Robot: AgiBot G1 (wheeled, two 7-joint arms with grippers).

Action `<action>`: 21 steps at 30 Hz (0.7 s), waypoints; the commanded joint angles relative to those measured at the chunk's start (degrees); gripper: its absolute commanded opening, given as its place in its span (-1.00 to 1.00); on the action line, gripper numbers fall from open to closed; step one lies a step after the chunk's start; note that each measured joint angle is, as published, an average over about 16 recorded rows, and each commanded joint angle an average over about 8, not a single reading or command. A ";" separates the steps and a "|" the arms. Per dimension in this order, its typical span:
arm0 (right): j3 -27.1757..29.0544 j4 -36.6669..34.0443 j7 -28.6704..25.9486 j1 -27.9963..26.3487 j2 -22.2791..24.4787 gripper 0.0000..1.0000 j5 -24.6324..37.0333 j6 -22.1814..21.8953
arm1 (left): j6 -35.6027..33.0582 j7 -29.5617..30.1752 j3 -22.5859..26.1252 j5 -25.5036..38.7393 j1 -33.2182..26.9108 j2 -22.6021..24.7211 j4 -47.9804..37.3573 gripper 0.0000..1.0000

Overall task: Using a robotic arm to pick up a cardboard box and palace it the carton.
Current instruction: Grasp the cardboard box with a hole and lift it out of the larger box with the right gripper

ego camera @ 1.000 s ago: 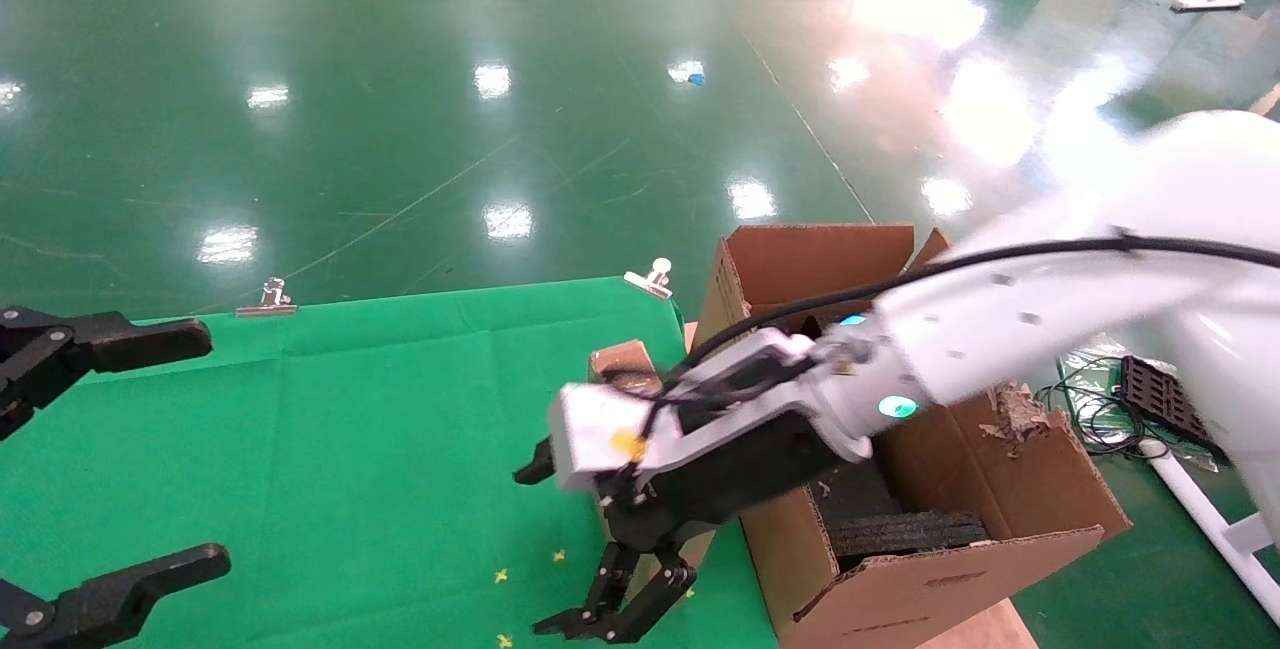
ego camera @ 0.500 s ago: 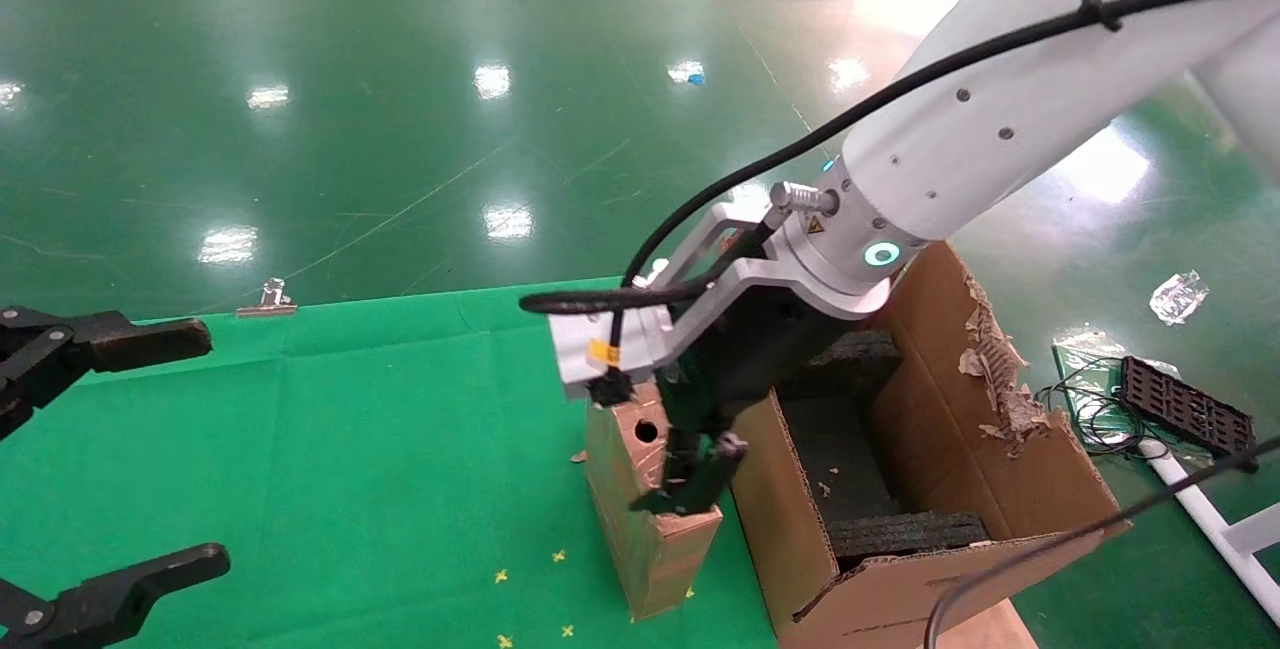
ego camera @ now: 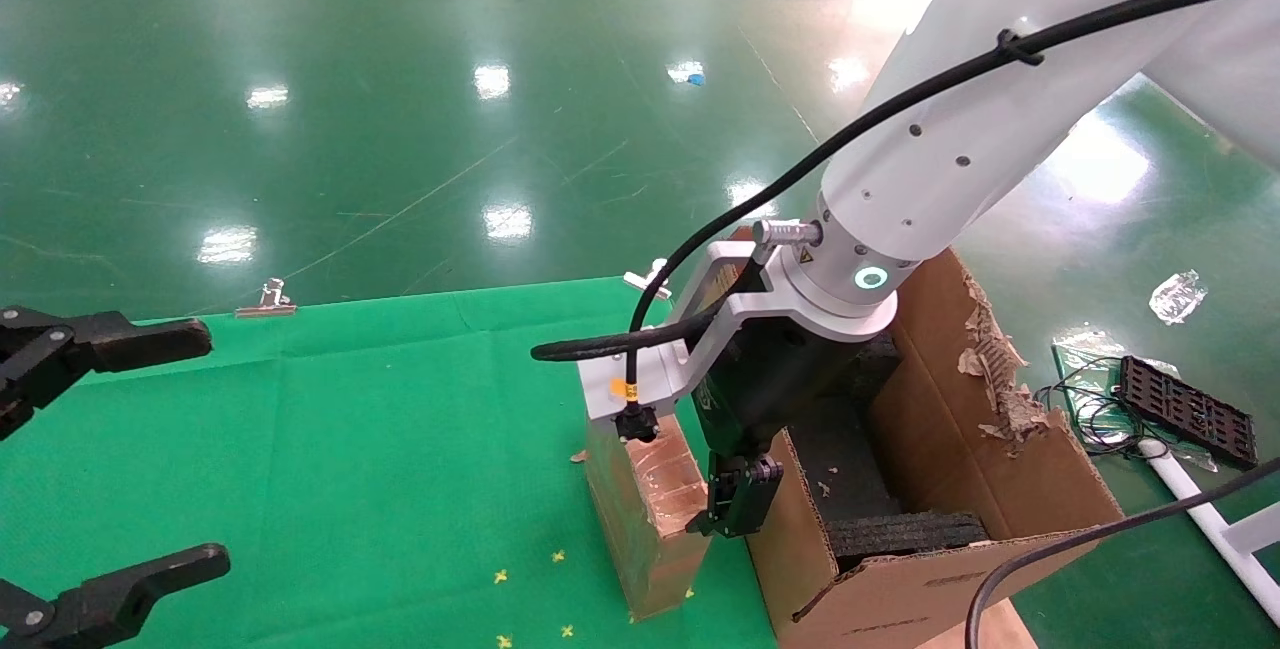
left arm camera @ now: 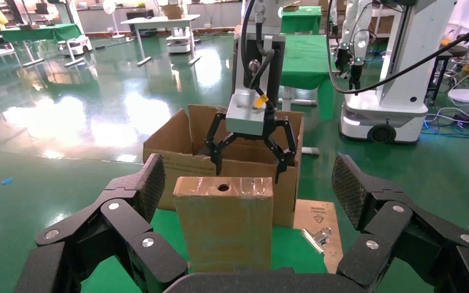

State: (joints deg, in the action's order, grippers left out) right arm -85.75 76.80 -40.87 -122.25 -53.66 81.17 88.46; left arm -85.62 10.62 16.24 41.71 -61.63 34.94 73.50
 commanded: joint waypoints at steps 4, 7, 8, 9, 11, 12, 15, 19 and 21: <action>-1.16 -0.66 -2.58 -0.58 0.18 1.00 -0.23 -0.85 | 0.01 -0.01 0.02 -0.01 0.00 -0.01 0.00 1.00; -1.50 -2.64 -8.01 -1.25 -0.02 1.00 0.01 -1.15 | 0.01 -0.02 0.03 -0.02 -0.01 -0.01 0.00 1.00; -1.64 -3.73 -10.26 -1.47 -0.27 1.00 0.07 -1.12 | 0.02 -0.02 0.04 -0.02 -0.01 -0.01 0.00 1.00; -1.81 -5.08 -12.71 -1.67 -0.63 1.00 0.13 -1.01 | 0.02 -0.02 0.04 -0.03 -0.01 -0.02 0.00 1.00; -2.32 -8.73 -17.81 -1.87 -1.85 1.00 0.03 -0.42 | 0.02 -0.02 0.05 -0.03 -0.01 -0.02 0.00 1.00; -2.52 -10.84 -20.10 -1.84 -2.53 1.00 -0.29 -0.12 | 0.02 -0.03 0.05 -0.03 -0.01 -0.02 0.00 1.00; -3.04 -17.83 -25.67 -1.37 -4.49 1.00 -1.67 0.56 | 0.03 -0.03 0.06 -0.04 -0.01 -0.03 0.00 1.00; -3.38 -26.05 -29.28 -0.29 -6.92 1.00 -3.59 0.69 | 0.03 -0.04 0.08 -0.05 -0.02 -0.03 0.00 1.00; -3.42 -29.27 -29.60 0.45 -8.03 1.00 -4.52 0.66 | 0.04 -0.04 0.09 -0.06 -0.02 -0.04 0.00 1.00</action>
State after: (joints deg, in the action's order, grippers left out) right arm -89.03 48.43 -69.19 -121.64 -61.59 76.51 89.25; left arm -85.59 10.58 16.33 41.66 -61.65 34.90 73.50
